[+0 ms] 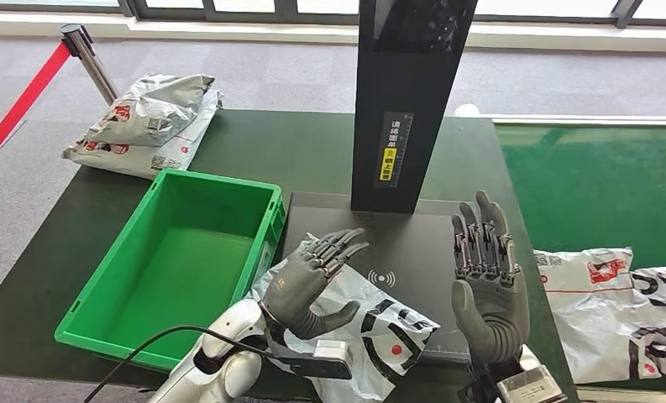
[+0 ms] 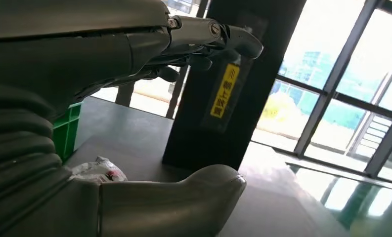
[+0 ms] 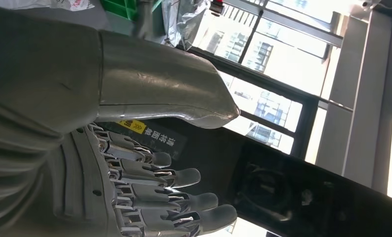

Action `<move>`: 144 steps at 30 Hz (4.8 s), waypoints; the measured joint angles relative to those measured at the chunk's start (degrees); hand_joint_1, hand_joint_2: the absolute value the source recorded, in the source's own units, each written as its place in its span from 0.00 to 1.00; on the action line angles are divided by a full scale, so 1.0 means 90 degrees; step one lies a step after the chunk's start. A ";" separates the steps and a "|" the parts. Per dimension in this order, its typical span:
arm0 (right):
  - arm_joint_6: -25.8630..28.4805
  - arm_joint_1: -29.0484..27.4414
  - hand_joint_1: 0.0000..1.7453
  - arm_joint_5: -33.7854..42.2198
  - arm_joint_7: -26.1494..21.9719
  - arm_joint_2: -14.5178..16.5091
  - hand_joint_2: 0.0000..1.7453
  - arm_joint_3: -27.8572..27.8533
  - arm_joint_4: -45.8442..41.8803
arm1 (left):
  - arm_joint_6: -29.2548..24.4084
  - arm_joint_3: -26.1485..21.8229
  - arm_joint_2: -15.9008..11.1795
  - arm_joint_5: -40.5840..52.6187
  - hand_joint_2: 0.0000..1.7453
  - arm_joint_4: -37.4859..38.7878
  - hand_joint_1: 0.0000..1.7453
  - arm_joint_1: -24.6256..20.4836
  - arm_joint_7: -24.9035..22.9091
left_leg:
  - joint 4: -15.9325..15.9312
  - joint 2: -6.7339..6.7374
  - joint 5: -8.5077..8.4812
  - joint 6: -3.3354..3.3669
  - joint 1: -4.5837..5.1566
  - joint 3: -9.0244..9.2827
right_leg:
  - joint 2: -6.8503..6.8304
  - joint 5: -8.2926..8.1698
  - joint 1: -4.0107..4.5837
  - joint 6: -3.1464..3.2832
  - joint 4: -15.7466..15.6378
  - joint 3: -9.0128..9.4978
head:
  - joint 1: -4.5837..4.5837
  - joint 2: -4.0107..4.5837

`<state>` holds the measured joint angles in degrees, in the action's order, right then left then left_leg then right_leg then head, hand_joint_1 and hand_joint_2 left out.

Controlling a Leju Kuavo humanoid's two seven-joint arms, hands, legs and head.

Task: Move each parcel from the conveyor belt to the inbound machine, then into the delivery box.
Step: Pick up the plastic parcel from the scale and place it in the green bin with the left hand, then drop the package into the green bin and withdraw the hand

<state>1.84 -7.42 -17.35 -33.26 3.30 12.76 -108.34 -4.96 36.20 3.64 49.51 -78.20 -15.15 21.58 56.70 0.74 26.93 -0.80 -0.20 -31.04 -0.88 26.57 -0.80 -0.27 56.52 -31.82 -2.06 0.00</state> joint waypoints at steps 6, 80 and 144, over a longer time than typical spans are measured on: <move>-0.0133 0.0013 0.00 0.0059 0.0004 -0.0004 1.00 -0.0046 -0.0018 | 0.0356 0.0794 0.0032 0.0843 1.00 0.1258 0.00 -0.0710 0.0050 | 0.0003 -0.0003 -0.0003 0.0004 0.0000 -0.0001 | -0.0001 -0.0002 0.0000 0.0000 0.0000 0.0000 | 0.0001 0.0000; -0.0144 -0.0011 0.00 0.0323 -0.0006 -0.0029 1.00 0.0083 -0.0121 | -0.3326 0.0440 -0.0522 0.3581 1.00 0.0487 1.00 -0.1155 -0.1856 | 0.0009 -0.0010 -0.0034 0.0016 -0.0001 -0.0028 | -0.0001 -0.0027 0.0001 -0.0019 0.0003 -0.0013 | 0.0000 0.0000; 0.0163 -0.0012 0.00 -0.0966 0.0551 0.0121 1.00 0.0091 0.0087 | -0.3900 -0.4118 -0.0207 0.4068 0.00 -0.2155 0.00 0.0236 -0.3156 | 0.0012 0.0002 -0.0040 0.0006 -0.0001 -0.0066 | 0.0009 -0.0034 0.0002 -0.0004 0.0014 -0.0058 | -0.0001 0.0000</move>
<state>3.31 -7.53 -26.05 -28.29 4.39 13.58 -107.56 -40.06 -0.86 1.78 86.12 -97.59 -13.03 -6.82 56.81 0.75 26.57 -0.74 -0.21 -31.63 -0.80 26.26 -0.78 -0.30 56.65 -32.34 -2.07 0.00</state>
